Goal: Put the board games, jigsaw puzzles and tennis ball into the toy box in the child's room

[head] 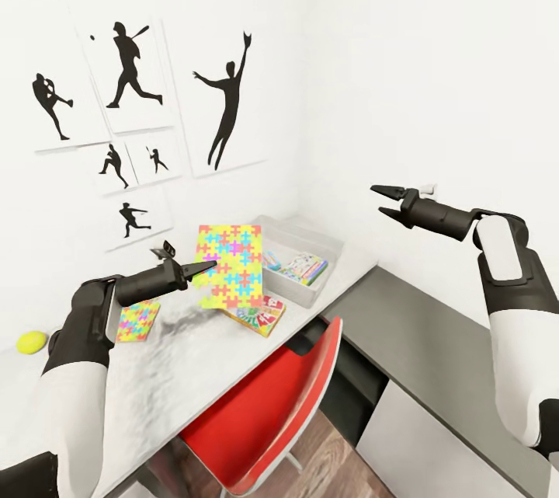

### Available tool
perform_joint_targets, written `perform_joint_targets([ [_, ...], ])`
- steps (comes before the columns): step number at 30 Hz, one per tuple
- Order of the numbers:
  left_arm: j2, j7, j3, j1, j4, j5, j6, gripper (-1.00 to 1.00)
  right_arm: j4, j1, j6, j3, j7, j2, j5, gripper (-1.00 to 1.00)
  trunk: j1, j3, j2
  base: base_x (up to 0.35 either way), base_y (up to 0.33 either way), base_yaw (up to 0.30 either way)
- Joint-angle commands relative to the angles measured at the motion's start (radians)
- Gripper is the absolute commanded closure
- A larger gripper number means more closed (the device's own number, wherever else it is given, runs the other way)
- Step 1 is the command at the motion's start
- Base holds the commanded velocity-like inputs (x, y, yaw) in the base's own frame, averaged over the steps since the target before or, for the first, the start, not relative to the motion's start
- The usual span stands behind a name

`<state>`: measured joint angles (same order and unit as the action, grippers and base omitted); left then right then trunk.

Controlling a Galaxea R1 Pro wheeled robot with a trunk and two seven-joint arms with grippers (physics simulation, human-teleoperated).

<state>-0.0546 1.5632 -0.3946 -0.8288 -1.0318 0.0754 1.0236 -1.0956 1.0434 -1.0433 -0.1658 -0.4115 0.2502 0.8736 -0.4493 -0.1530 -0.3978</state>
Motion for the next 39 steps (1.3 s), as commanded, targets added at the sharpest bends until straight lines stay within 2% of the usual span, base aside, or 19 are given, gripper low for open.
perform_joint_targets([
  [1,0.0,0.008,-0.001,-0.001,-0.001,0.008,0.01,1.0,0.0,0.001,-0.004,0.0,-0.01,0.0,-0.01,-1.0,-0.001,-0.002,-0.002,0.027,-0.005,0.011],
  [14,0.001,0.008,-0.002,-0.001,-0.001,0.003,0.01,1.0,0.002,0.001,-0.004,0.002,-0.009,0.0,-0.011,-1.0,-0.001,-0.002,-0.002,0.071,-0.1,0.0],
  [24,0.001,0.008,-0.001,-0.001,-0.001,0.004,0.011,1.0,0.002,0.001,-0.004,0.002,-0.009,0.0,-0.011,-1.0,-0.001,-0.002,-0.002,0.205,-0.201,0.0],
  [31,0.001,0.008,-0.003,-0.001,0.0,0.004,0.011,1.0,0.002,0.001,-0.004,0.003,-0.009,-0.002,-0.011,-1.0,-0.001,-0.002,-0.002,0.085,-0.043,0.0],
  [39,0.001,0.008,-0.002,-0.001,-0.001,0.003,0.011,1.0,0.002,0.001,-0.004,0.003,-0.009,-0.003,-0.011,-1.0,-0.001,-0.002,-0.002,0.07,-0.036,0.219],
])
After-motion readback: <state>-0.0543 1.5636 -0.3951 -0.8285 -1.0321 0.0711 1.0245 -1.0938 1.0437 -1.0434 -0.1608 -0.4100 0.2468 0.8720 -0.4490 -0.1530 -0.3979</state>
